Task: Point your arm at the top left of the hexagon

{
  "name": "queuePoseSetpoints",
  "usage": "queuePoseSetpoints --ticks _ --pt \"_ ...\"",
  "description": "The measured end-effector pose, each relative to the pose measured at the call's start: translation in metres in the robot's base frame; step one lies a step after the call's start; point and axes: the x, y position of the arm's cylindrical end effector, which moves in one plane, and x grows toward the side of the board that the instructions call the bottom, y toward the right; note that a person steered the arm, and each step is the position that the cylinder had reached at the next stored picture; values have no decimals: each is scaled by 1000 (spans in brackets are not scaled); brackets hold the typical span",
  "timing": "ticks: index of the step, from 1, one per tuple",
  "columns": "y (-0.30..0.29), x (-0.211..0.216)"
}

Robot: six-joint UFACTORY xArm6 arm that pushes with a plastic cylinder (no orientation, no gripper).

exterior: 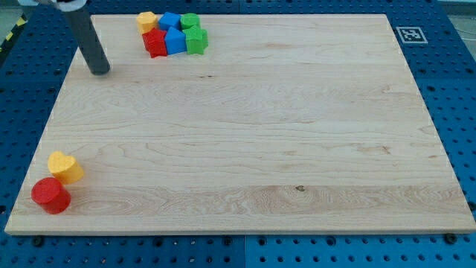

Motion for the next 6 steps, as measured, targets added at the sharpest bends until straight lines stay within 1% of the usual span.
queuePoseSetpoints --ticks 1,5,6 --pt "-7 -33" --pt "2 -129" --pt "27 -134"
